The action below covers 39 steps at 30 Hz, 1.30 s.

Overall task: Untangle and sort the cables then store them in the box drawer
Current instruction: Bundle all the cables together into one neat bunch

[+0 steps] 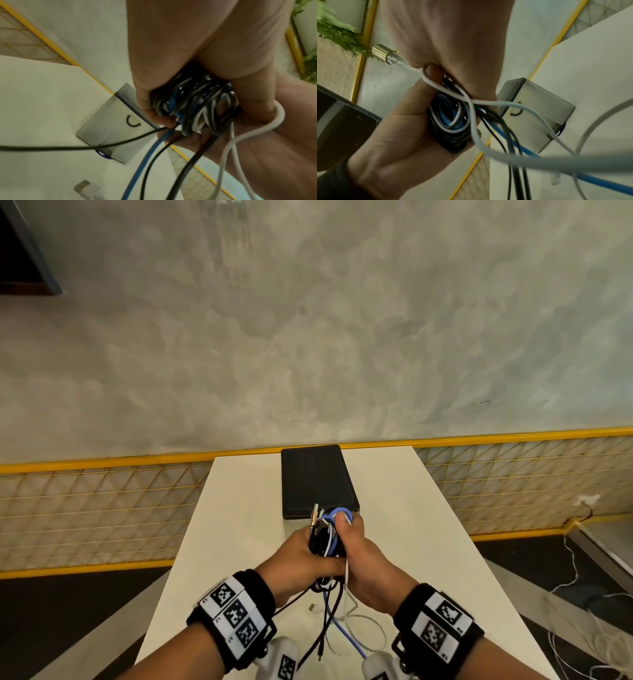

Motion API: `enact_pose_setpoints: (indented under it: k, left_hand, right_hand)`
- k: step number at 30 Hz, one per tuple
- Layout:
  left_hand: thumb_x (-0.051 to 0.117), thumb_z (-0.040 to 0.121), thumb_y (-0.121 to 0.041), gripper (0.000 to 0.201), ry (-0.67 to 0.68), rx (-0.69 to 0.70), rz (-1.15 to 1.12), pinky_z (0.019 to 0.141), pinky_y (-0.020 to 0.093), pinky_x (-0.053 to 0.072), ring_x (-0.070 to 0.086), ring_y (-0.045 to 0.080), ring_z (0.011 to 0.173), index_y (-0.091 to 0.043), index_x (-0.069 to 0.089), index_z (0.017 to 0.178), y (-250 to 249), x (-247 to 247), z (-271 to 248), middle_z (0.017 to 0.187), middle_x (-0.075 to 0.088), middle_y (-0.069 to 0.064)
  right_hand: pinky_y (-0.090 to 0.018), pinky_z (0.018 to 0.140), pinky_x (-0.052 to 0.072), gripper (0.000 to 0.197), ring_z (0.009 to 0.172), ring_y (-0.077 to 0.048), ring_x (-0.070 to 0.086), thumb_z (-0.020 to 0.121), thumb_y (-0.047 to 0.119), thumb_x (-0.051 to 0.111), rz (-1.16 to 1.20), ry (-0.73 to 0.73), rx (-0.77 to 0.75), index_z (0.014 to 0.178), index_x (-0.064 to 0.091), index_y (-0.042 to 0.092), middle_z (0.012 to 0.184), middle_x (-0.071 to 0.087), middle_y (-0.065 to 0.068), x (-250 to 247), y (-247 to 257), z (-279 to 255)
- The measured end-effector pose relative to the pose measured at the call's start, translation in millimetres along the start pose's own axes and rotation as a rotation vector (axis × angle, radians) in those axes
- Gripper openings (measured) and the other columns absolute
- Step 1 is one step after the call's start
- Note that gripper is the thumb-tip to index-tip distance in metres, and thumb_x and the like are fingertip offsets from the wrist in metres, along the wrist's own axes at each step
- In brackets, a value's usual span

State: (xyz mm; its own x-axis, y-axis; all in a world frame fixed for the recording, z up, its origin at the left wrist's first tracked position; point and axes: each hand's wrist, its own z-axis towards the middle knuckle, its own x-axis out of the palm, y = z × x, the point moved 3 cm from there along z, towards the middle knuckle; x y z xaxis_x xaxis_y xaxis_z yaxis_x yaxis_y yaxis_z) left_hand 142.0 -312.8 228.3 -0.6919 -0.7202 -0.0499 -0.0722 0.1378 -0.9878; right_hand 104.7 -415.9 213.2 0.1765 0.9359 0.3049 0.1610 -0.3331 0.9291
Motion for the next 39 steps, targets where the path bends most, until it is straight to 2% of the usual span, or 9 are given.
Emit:
enact_pose_setpoints:
  k: [9,16,23,28,31,33,35,37,39]
  left_hand:
    - [0.068,0.074,0.003,0.033,0.140,-0.014,-0.051,0.084,0.029,0.054,0.066,0.017,0.090,-0.003,0.065,0.107,3,1,-1,0.091,0.069,0.008]
    - [0.073,0.073,0.006,0.018,-0.057,-0.012,0.093,0.069,0.023,0.054,0.070,0.015,0.074,-0.004,0.071,0.088,5,0,4,0.076,0.072,0.005]
    - [0.069,0.076,0.011,0.024,-0.205,0.118,-0.001,0.062,0.018,0.050,0.067,0.005,0.067,-0.009,0.072,0.090,-5,5,6,0.072,0.073,-0.006]
    - [0.067,0.076,0.009,0.032,-0.259,0.114,-0.042,0.063,0.025,0.055,0.070,0.017,0.075,-0.012,0.073,0.098,-5,-2,9,0.082,0.076,0.004]
    - [0.066,0.073,0.003,0.039,-0.248,0.112,-0.111,0.081,0.045,0.058,0.071,0.035,0.093,-0.013,0.072,0.108,-11,-3,10,0.099,0.075,0.018]
    - [0.066,0.078,0.006,0.030,-0.292,0.108,-0.215,0.078,0.046,0.058,0.072,0.036,0.086,-0.008,0.073,0.103,-15,-7,12,0.094,0.075,0.021]
    - [0.064,0.082,0.007,0.011,-0.372,0.076,-0.326,0.061,0.038,0.057,0.066,0.034,0.062,-0.003,0.069,0.082,-19,-14,16,0.070,0.067,0.020]
    - [0.065,0.083,0.005,0.014,-0.417,0.074,-0.378,0.057,0.036,0.051,0.055,0.030,0.052,-0.001,0.062,0.071,-22,-19,18,0.056,0.054,0.017]
    - [0.064,0.085,0.003,0.016,-0.398,0.069,-0.407,0.055,0.035,0.048,0.052,0.028,0.048,-0.001,0.060,0.070,-25,-17,17,0.053,0.049,0.015]
  right_hand:
    - [-0.040,0.095,0.056,0.051,0.110,-0.022,0.067,0.091,0.058,0.037,-0.184,0.065,-0.042,0.137,0.021,0.042,0.127,0.060,-0.011,-2,7,4]
    - [-0.038,0.110,0.042,0.110,0.141,-0.023,0.039,0.057,0.081,0.049,-0.072,0.159,0.064,0.142,-0.016,0.058,0.160,0.027,-0.002,-3,-1,8]
    - [-0.032,0.096,0.054,0.081,0.123,-0.016,0.060,0.084,0.074,0.048,0.138,0.084,-0.003,0.152,0.028,0.034,0.143,0.055,-0.003,-5,9,17]
    - [-0.049,0.115,0.035,0.090,0.146,-0.016,0.030,0.061,0.084,0.061,0.048,0.090,-0.077,0.138,0.018,0.066,0.164,0.012,0.012,-2,8,20]
    - [-0.050,0.115,0.033,0.092,0.146,-0.017,0.028,0.058,0.092,0.052,-0.121,0.085,-0.080,0.137,0.012,0.071,0.162,0.017,0.013,-2,11,13]
    - [-0.038,0.108,0.042,0.104,0.134,-0.008,0.047,0.060,0.085,0.061,-0.137,0.125,-0.066,0.146,0.009,0.058,0.152,0.040,0.009,-5,8,8]
    - [-0.035,0.103,0.047,0.106,0.119,-0.009,0.061,0.072,0.051,0.079,-0.115,0.223,-0.034,0.151,0.010,0.040,0.134,0.059,0.004,-5,1,-1]
    - [-0.049,0.104,0.048,0.078,0.111,-0.031,0.064,0.077,0.009,0.077,-0.136,0.302,-0.025,0.143,0.038,0.016,0.117,0.069,-0.010,3,-5,-11]
    - [-0.051,0.097,0.050,0.044,0.093,-0.041,0.064,0.073,-0.005,0.068,-0.201,0.298,-0.018,0.115,0.060,0.005,0.087,0.070,-0.018,9,-9,-15]
